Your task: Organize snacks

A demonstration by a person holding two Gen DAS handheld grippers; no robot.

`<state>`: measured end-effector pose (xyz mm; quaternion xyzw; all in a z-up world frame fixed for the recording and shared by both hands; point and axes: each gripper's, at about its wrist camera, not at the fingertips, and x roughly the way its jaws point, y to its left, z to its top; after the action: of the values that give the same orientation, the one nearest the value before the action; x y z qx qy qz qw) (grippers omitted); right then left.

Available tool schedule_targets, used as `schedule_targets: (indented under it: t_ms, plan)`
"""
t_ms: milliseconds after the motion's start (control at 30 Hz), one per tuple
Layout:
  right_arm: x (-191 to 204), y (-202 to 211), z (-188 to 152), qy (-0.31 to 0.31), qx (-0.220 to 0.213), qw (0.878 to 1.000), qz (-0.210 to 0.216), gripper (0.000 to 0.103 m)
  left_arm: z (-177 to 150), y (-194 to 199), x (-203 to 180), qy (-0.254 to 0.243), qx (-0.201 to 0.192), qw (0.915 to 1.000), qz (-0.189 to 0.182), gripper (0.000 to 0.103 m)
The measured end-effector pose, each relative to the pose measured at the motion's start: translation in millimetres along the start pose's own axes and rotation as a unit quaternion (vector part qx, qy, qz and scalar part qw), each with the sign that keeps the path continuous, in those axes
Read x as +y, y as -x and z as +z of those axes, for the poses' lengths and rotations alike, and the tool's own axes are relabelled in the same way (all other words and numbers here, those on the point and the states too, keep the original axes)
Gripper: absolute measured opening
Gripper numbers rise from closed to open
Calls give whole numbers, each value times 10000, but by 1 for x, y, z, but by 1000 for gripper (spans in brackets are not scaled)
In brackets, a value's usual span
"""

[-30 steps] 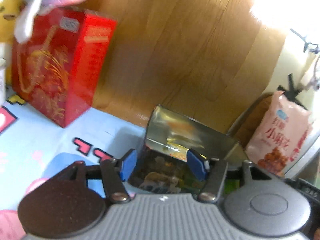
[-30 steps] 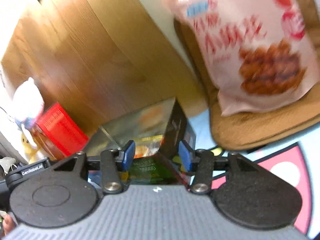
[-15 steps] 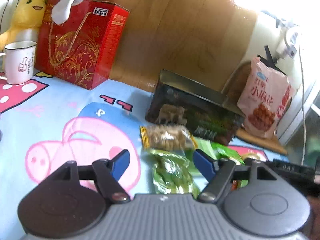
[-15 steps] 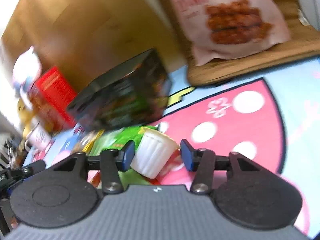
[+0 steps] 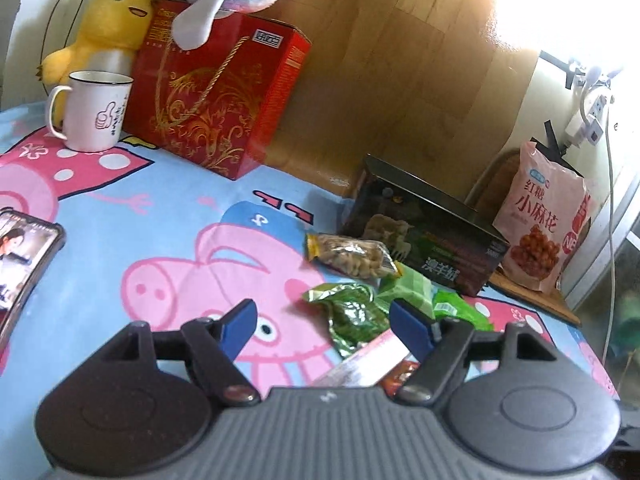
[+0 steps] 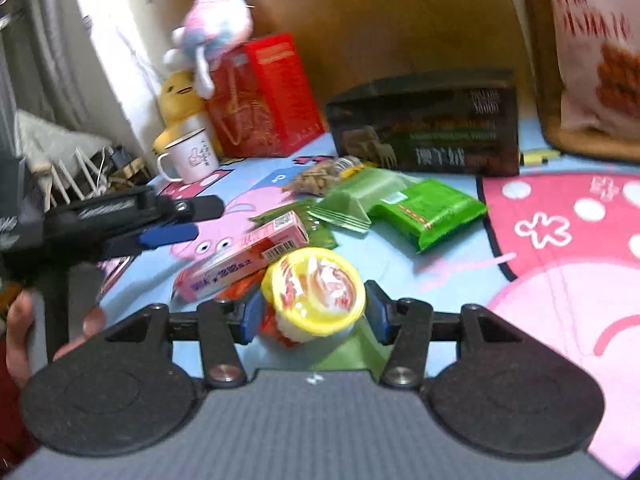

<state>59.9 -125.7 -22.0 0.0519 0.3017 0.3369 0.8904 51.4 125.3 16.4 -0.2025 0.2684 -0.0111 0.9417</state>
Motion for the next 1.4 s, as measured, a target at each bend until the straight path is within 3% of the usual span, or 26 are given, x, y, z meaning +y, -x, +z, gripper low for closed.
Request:
schedule_targets:
  t_ms: [200, 367, 567, 700, 833, 967, 1200, 1400]
  plan:
    - [-8, 20, -6, 82, -167, 9993, -325, 56, -3, 9, 9, 78, 21, 9999, -89, 75]
    - [-5, 32, -5, 276, -550, 9951, -774, 68, -5, 28, 18, 137, 23, 9998, -167, 75]
    - [14, 4, 26, 506, -413, 9978, 145, 67, -17, 48, 27, 330, 277, 9990, -72, 73]
    - [31, -40, 41, 1062, 50, 9940, 238, 67, -19, 49, 28, 471, 399, 9979, -218, 73]
    - [24, -82, 54, 966, 685, 9926, 278, 65, -20, 32, 34, 723, 617, 9952, -218, 69]
    - [21, -87, 53, 622, 883, 9916, 714, 38, -20, 22, 31, 895, 760, 9922, -425, 56]
    - [28, -58, 42, 701, 475, 9950, 528, 33, -2, 9, 24, 1100, 758, 9897, -511, 56]
    - [5, -38, 70, 561, -265, 9980, 156, 33, 49, -17, -25, 492, 371, 9951, -769, 56]
